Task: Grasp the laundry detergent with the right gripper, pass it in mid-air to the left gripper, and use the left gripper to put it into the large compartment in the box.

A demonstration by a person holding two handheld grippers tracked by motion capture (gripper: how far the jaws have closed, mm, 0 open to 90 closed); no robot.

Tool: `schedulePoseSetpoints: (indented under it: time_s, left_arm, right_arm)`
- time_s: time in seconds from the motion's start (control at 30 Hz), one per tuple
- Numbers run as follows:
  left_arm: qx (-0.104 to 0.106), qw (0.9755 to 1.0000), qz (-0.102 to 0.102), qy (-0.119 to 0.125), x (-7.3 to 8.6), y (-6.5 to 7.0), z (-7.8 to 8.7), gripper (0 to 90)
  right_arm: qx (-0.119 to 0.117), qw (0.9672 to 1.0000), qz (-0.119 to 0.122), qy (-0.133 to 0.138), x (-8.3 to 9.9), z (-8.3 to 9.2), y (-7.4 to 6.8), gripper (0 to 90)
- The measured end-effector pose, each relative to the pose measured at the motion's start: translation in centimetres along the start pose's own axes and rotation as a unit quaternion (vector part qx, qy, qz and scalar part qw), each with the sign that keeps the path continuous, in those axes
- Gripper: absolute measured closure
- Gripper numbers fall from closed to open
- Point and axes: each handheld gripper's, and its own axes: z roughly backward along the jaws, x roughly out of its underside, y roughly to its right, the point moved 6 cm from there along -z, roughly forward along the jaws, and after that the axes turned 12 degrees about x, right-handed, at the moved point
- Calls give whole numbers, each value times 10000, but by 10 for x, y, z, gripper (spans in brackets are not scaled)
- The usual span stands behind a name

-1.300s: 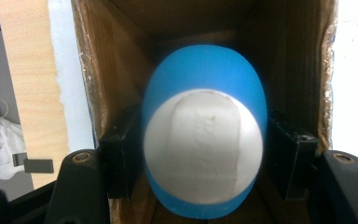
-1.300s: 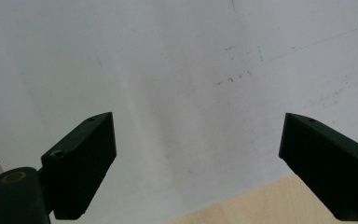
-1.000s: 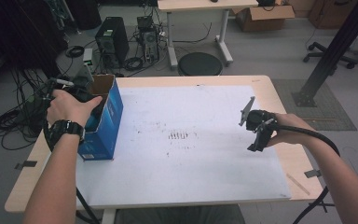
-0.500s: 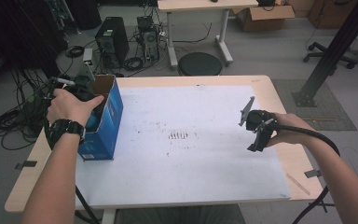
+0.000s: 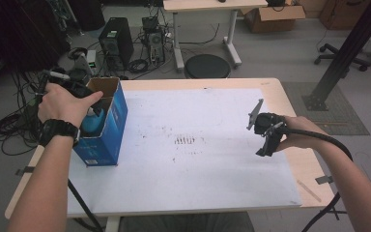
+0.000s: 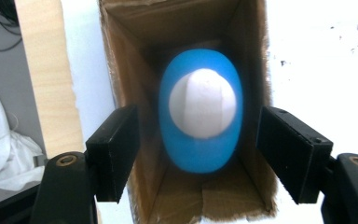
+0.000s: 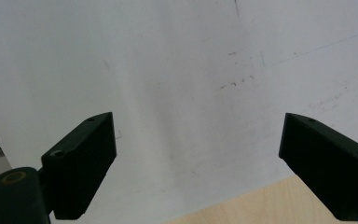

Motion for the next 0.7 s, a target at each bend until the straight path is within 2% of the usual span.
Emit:
schedulePoseSetpoints:
  time_s: [0.2, 0.4, 0.53, 0.7]
  left_arm:
    - [79, 9995, -262, 148, -1, 15, 15, 295]
    - [120, 9978, -611, 241, -1, 42, 18, 284]
    - [317, 9955, -857, 250, -2, 61, 17, 261]
    - [456, 9921, -1144, 234, -4, 83, 11, 232]
  right_arm:
    - [41, 10000, 14, 19, -5, 6, -1, 108]
    - [75, 9999, 91, 27, -13, 11, -3, 106]
    - [84, 9999, 129, 72, -17, 14, -5, 106]
    - [78, 9999, 91, 76, -19, 16, -4, 105]
